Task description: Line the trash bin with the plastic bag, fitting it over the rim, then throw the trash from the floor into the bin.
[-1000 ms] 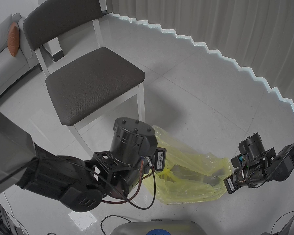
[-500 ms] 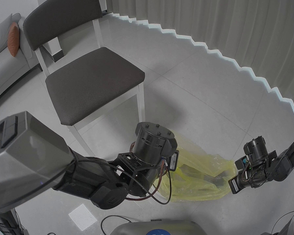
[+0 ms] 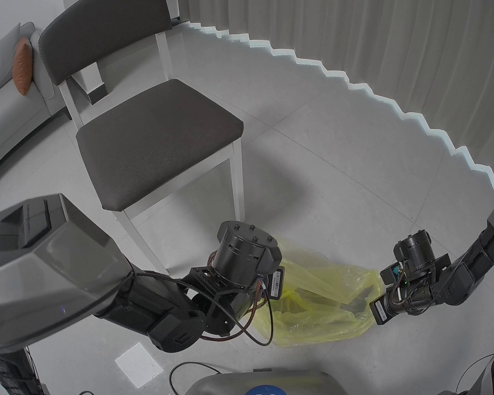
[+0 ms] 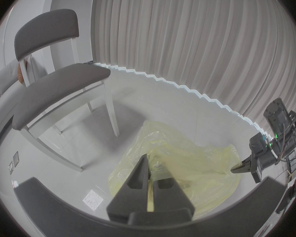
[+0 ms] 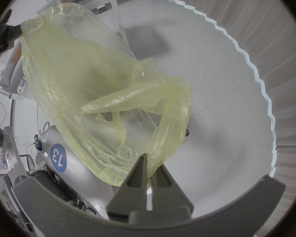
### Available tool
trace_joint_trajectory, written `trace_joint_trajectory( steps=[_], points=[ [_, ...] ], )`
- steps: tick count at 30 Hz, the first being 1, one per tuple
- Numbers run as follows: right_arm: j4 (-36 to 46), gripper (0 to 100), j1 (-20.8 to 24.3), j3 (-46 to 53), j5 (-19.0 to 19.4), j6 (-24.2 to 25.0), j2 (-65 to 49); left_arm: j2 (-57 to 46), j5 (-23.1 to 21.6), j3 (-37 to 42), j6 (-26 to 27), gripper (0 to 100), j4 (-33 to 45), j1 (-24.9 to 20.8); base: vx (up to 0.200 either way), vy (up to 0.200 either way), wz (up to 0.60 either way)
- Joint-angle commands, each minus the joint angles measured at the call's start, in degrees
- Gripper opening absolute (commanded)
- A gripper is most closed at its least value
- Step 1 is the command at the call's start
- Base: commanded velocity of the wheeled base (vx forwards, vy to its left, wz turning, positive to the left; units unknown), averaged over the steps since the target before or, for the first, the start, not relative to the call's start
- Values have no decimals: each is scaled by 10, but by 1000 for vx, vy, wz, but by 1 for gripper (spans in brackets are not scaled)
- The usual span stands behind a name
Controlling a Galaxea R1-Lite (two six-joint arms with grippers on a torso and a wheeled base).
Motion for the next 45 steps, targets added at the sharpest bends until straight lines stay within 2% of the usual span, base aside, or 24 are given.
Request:
trace_joint_trajectory(
  steps=[1,6,15,19,21,33,38,42,45],
  points=[
    [0,0,2,-16,10,-4,37,-1,-7,24,-3,0,0,4,0,0,0],
    [6,0,0,-13,25,-12,36,2,-8,48,-19,0,0,1,0,0,0],
    [12,0,0,1,25,-52,10,-24,-21,64,-23,0,10,9,0,0,0],
    [30,0,1,1,25,-52,-3,-38,-25,81,-22,0,11,8,0,0,0],
    [74,0,2,-5,25,-57,-30,-61,-30,110,-22,0,10,8,0,0,0],
    [78,0,17,15,23,-55,-24,-61,-39,150,-25,0,1,1,0,0,0],
    [78,0,17,16,23,-56,-21,-50,-43,150,-25,0,1,5,0,0,0],
    [70,0,15,-1,22,-54,27,-2,-44,135,-24,0,-24,20,0,0,0],
    [71,0,15,-30,20,-49,61,24,-66,124,-20,0,-44,31,0,0,0]
  ],
)
